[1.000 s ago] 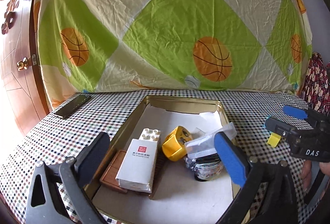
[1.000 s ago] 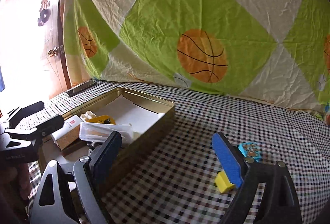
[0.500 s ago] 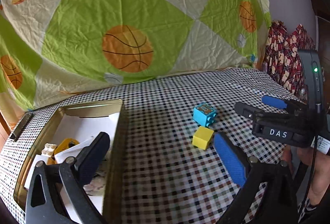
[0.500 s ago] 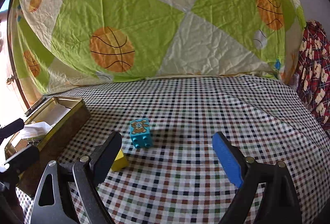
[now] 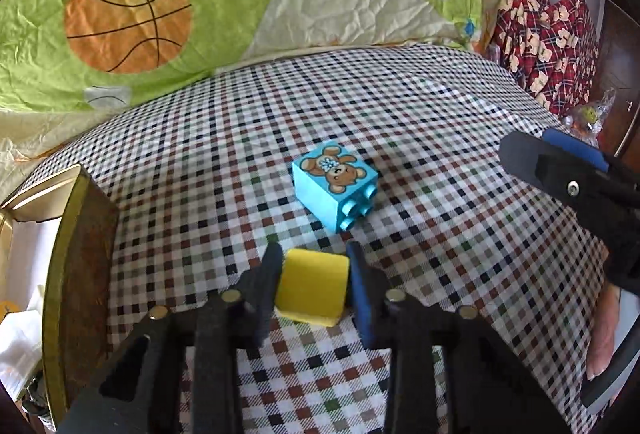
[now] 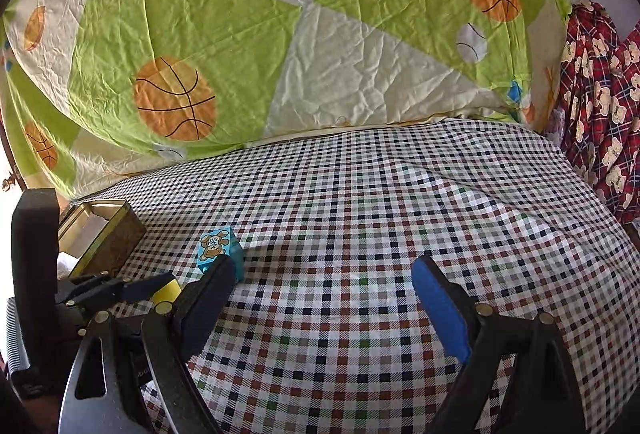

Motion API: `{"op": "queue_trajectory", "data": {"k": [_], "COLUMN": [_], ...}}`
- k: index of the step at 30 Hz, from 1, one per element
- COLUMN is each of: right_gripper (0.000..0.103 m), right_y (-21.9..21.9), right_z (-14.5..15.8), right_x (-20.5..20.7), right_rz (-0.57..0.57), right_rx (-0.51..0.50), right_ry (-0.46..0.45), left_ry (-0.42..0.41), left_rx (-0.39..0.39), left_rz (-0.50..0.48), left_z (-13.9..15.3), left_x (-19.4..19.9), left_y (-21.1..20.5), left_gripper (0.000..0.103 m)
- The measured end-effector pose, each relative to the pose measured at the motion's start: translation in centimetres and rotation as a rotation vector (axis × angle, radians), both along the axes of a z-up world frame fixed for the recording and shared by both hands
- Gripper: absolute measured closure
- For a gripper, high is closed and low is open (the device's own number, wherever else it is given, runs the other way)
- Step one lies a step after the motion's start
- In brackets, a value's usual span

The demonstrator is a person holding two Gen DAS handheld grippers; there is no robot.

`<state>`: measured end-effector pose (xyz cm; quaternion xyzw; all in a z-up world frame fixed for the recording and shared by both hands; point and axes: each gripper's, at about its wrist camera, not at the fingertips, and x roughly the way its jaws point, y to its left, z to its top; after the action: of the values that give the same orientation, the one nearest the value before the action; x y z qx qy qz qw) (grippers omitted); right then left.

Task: Organize rigid objects
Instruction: 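Grasp the yellow block with left tool while right tool approaches the blue Lego block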

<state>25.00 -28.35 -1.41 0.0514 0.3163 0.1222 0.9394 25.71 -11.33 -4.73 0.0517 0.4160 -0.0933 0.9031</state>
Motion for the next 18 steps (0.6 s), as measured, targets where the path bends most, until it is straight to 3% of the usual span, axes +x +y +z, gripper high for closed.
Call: {"op": "queue_trajectory", "data": {"k": [9, 15, 18], "right_gripper": [0.012, 0.012, 0.019], "right_y": [5.4, 8.6, 9.0], "right_z": [0.4, -0.6, -0.9], "right_x": [3.0, 4.7, 5.2], "right_rz": [0.071, 0.074, 0.084], "right_rx": [-0.076, -0.144, -0.128], "right_ry": [0.052, 0.066, 0.086], "left_ry": [-0.059, -0.109, -0.106], "left_rx": [-0.020, -0.003, -0.016], "left_rz": [0.156, 0.205, 0.219], "left_z": [0.8, 1.2, 1.3], "left_x": [0.7, 0.5, 0.6], "left_y": [4.8, 5.9, 6.5], "left_gripper": [0.076, 0.076, 0.076]}}
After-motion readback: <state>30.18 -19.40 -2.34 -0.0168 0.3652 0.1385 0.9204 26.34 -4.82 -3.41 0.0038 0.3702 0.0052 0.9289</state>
